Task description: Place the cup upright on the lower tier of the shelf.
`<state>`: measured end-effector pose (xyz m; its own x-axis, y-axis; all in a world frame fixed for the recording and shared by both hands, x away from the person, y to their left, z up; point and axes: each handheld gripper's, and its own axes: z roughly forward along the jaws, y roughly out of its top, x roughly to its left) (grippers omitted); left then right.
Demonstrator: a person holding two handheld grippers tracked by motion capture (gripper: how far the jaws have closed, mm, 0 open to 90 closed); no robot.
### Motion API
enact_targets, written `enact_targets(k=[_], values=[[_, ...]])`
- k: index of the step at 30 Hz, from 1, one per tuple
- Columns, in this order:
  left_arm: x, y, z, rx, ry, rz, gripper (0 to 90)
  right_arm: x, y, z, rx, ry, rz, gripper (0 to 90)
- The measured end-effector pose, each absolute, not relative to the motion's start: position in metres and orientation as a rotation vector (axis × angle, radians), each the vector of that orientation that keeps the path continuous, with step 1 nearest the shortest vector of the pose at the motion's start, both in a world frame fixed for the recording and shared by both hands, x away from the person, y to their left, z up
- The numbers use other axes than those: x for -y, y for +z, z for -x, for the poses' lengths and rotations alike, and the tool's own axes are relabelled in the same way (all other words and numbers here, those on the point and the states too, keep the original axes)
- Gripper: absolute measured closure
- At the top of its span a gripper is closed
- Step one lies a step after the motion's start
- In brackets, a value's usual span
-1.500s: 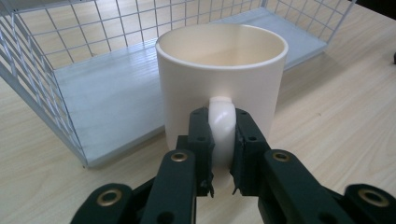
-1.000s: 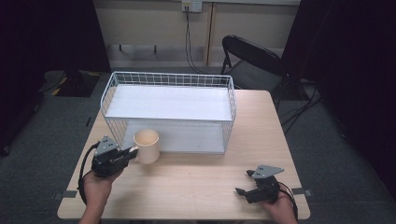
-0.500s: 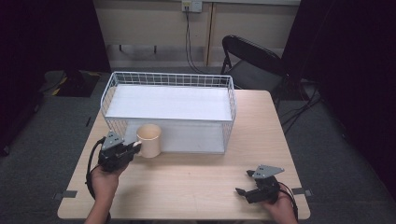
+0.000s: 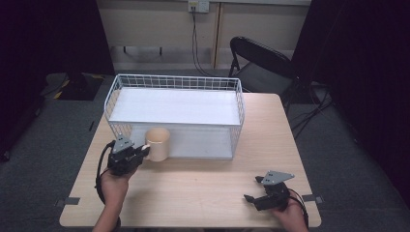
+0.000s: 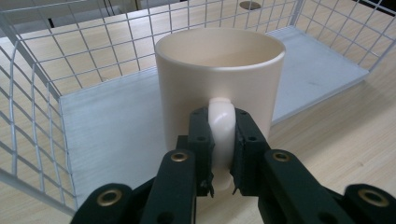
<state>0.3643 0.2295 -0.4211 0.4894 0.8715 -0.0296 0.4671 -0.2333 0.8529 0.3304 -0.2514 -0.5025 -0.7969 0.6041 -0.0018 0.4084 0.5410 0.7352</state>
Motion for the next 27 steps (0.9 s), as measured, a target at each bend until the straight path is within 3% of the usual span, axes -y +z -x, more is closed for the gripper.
enact_targets(k=[27], values=[[-0.21,-0.428,-0.379,-1.16,0.611,-1.845,80.4,0.251,-0.503,-0.33,-2.523,1.106,-0.851,15.5]])
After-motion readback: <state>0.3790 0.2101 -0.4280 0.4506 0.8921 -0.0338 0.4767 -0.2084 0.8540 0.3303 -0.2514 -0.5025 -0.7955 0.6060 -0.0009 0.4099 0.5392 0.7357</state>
